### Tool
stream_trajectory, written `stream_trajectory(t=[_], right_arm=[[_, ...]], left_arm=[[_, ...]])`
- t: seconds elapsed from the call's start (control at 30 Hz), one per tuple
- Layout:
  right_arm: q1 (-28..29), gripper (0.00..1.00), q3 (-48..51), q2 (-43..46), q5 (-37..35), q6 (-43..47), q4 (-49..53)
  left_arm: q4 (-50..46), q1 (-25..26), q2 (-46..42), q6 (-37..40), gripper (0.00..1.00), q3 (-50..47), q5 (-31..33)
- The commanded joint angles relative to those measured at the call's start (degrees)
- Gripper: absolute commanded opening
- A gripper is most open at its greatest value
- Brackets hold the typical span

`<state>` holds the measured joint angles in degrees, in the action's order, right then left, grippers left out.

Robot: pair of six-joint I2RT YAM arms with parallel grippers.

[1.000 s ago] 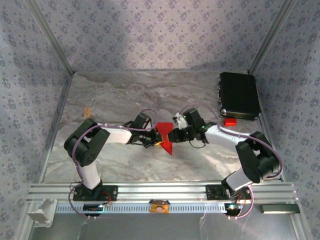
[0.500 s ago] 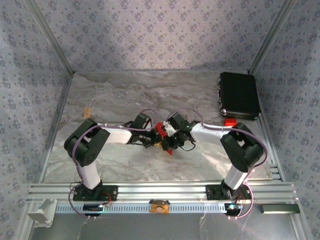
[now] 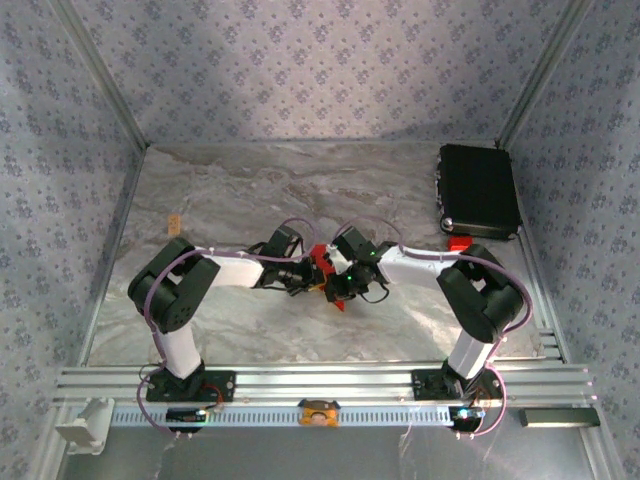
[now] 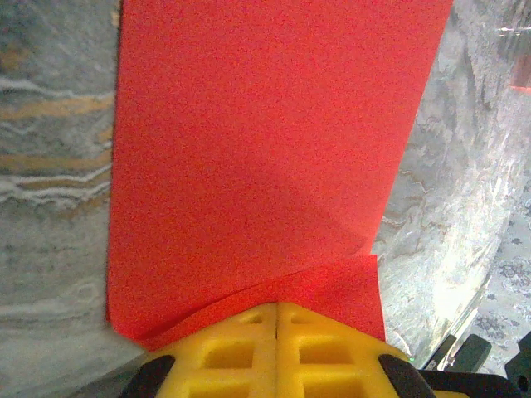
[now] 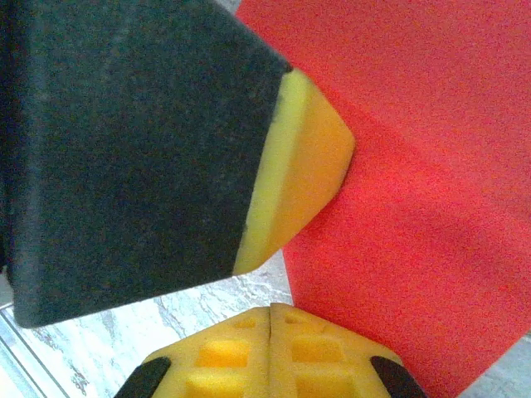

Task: Fold a paper plane with a square sheet of paper (pick it up from the middle)
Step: Third fold the triangle at the center of the table.

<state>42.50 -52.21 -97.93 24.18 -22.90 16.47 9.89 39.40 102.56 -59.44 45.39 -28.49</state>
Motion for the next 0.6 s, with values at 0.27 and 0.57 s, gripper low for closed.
stream_trajectory(t=[0.27, 0.57], right_arm=[[-1.3, 0.02, 4.0, 0.4, 1.4, -0.4, -0.1], [-1.8, 0.02, 6.6, 2.3, 3.0, -1.0, -1.2]], left_arm=[[-3.1, 0.2, 1.7, 0.8, 0.00, 0.9, 2.6], [-4.3, 0.2, 1.9, 1.1, 0.00, 1.3, 2.9]])
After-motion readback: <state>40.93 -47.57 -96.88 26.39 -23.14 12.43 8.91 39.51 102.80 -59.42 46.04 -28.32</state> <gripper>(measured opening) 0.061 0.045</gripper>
